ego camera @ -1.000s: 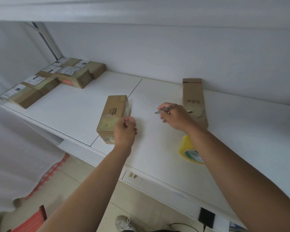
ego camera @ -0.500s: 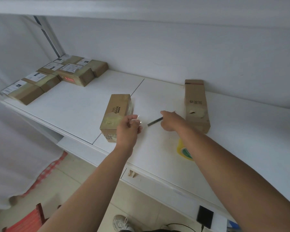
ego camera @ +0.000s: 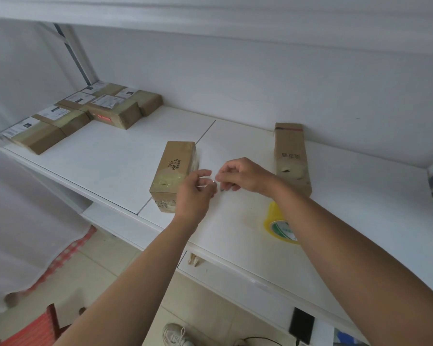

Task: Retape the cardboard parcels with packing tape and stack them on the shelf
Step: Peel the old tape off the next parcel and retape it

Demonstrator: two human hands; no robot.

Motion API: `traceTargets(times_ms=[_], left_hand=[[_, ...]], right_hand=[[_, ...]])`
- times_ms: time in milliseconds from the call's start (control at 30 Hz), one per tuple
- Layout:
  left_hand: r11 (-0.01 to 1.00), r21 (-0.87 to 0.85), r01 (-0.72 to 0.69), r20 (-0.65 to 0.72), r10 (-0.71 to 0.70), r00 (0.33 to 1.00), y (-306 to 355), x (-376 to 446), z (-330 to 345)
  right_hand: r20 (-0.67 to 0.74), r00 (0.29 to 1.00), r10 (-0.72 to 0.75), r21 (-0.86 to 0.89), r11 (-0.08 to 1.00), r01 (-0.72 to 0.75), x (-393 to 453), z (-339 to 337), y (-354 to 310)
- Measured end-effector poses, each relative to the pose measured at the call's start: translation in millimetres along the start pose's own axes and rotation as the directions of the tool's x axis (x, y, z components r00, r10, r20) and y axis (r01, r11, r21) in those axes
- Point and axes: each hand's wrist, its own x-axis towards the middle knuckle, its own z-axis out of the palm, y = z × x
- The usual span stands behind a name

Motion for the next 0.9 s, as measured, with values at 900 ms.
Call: traceTargets(times_ms=[900], left_hand=[[0.996,-0.094,0.010,-0.085,-0.018,0.996,22,-7,-19]], right_hand=[[-0.380,0.913,-0.152,0.179,0.956,0.233,-17,29,-9]])
